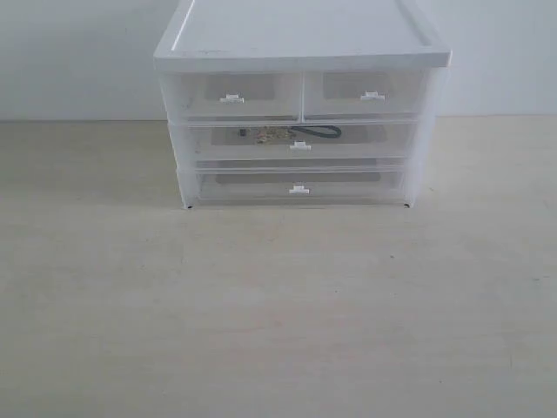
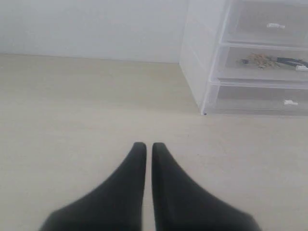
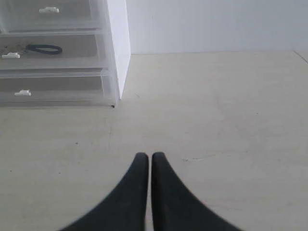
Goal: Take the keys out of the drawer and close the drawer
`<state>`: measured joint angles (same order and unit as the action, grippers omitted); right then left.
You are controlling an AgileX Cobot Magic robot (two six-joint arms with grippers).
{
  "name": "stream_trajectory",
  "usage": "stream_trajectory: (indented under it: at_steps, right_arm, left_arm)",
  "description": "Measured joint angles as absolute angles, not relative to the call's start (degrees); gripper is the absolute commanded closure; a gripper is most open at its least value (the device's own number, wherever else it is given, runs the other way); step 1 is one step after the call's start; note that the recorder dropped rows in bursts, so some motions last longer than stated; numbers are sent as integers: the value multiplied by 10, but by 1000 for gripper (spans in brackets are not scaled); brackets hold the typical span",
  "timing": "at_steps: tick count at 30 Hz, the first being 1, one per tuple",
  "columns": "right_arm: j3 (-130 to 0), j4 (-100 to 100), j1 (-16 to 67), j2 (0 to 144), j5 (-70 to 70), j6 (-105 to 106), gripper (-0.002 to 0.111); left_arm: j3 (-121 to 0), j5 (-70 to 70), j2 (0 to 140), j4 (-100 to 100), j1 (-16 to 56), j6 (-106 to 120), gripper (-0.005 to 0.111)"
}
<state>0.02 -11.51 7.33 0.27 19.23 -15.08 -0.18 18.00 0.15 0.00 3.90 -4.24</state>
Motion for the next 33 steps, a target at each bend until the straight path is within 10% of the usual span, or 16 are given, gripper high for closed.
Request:
stream_trajectory:
  at_steps: [33]
  right_arm:
    - [0, -115, 73, 3, 192, -151, 108]
  left_arm:
    - [-158, 255, 1, -99, 39, -68, 103]
